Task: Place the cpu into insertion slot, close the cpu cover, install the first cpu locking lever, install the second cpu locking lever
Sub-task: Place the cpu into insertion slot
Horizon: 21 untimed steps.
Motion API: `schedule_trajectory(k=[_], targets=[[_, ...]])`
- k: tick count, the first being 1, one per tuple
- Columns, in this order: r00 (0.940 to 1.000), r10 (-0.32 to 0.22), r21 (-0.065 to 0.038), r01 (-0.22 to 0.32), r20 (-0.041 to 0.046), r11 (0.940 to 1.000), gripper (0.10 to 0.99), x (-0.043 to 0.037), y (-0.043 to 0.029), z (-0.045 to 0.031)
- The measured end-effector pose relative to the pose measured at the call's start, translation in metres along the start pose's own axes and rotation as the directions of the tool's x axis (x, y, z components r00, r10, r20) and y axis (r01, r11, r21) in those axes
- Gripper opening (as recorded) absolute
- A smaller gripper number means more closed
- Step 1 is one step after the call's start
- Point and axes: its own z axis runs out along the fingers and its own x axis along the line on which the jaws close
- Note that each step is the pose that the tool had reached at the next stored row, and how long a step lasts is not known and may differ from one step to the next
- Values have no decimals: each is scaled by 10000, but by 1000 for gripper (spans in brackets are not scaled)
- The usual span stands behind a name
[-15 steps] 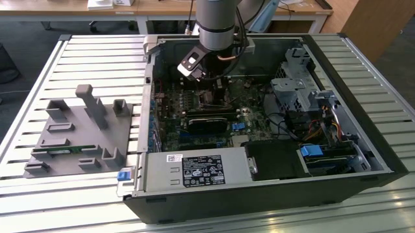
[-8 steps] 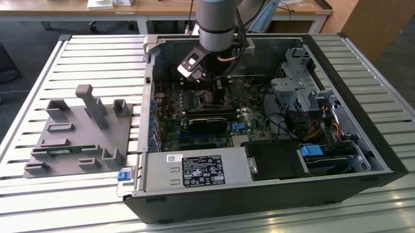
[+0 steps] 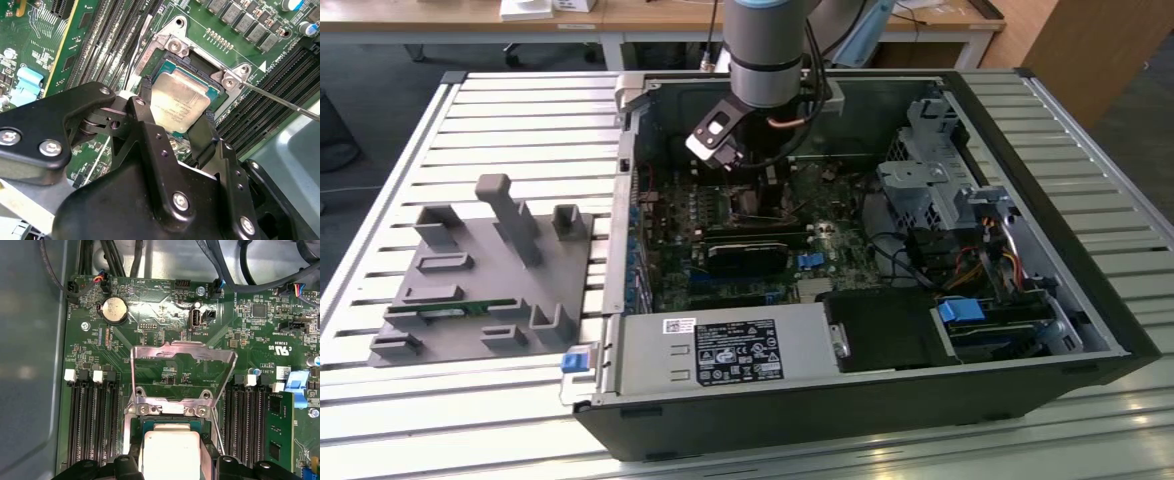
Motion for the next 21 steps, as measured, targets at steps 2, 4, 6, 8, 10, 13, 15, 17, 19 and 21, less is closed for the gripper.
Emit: schedule_trajectory(k=[2, 4, 6, 8, 10, 13, 15, 17, 19, 21], targets=[[10000, 10, 0, -10, 0, 10000, 537, 0, 0, 8], [10000, 11, 0, -11, 1, 10000, 537, 0, -1, 11], [10000, 11, -1, -11, 0, 10000, 537, 1, 0, 12], [10000, 11, -1, -11, -1, 10000, 537, 1, 0, 12], [10000, 11, -1, -11, -1, 10000, 537, 1, 0, 12], [10000, 10, -7, -10, -9, 10000, 549, 3, 1, 16], [10000, 10, -3, -10, -4, 10000, 612, 1, 0, 14], [10000, 10, -1, -10, -2, 10000, 612, 1, 0, 13], [10000, 11, 0, -11, 1, 10000, 612, 1, 0, 10], [10000, 11, -1, -11, -1, 10000, 612, 0, 0, 2]])
